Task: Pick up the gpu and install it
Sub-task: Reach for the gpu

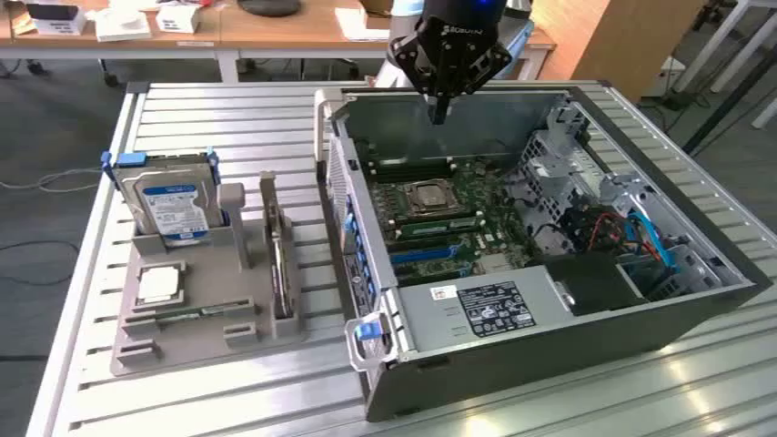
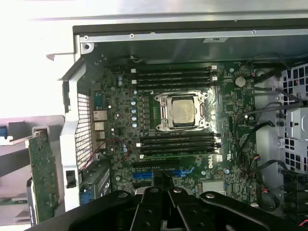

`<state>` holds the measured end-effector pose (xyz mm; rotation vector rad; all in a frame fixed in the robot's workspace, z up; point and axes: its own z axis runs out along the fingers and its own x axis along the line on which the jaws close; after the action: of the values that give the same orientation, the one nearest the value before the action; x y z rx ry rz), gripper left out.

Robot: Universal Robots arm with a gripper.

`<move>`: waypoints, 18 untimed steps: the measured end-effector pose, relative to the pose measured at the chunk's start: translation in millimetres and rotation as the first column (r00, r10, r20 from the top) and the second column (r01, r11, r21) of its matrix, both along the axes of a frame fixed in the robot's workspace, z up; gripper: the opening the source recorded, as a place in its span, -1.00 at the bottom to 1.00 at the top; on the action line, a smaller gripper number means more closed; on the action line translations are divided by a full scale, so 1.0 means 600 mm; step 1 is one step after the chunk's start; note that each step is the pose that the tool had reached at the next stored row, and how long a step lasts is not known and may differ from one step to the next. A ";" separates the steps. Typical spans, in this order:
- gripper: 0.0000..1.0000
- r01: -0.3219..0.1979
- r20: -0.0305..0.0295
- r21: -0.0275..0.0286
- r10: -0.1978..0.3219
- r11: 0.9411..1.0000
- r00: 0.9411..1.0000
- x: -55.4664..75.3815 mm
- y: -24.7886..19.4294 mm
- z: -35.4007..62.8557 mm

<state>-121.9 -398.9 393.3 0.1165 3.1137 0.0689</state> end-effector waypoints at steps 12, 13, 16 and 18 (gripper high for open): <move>-0.79 0.000 0.000 0.000 0.000 1.000 1.000 -0.003 0.0000 0.000; -0.79 0.000 0.000 0.000 0.000 1.000 1.000 -0.004 0.0000 0.000; -0.79 0.000 0.000 0.000 0.000 1.000 1.000 -0.009 0.0000 0.000; -0.79 0.000 0.000 0.000 0.000 1.000 1.000 -0.014 0.0000 -0.001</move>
<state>-130.1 -398.8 392.9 0.1167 3.1137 0.0688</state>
